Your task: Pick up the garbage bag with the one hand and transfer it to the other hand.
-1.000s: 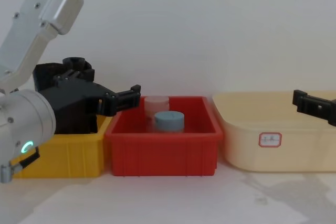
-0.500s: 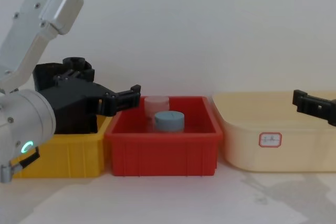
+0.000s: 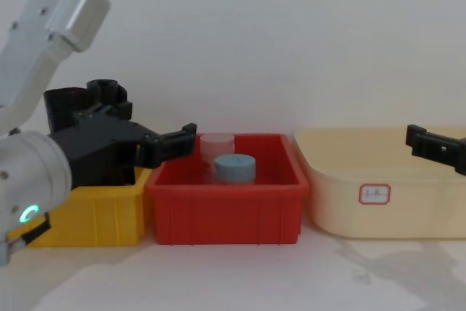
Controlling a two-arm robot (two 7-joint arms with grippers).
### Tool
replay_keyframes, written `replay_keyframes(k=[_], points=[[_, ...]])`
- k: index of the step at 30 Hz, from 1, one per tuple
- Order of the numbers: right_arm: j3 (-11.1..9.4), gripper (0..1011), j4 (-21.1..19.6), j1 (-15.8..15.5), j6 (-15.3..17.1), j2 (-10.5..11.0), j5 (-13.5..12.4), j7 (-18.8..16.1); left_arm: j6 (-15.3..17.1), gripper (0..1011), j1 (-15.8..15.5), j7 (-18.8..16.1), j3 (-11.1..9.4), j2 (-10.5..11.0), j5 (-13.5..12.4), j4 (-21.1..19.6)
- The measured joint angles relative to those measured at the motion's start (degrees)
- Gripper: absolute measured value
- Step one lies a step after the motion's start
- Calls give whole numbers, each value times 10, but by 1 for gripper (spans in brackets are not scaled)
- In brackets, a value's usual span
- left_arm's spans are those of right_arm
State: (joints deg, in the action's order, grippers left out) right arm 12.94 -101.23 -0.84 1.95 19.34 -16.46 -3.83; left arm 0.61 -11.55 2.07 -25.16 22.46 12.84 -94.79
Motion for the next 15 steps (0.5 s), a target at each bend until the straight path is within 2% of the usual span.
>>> replay_keyframes(k=[7, 15], points=[[0, 1000, 0, 0, 0, 0, 0, 0, -3, 1001, 38, 2, 25, 14, 24, -26], [0, 1001, 0, 0, 0, 0, 0, 0, -4, 1001, 77, 6, 66, 30, 60, -45]])
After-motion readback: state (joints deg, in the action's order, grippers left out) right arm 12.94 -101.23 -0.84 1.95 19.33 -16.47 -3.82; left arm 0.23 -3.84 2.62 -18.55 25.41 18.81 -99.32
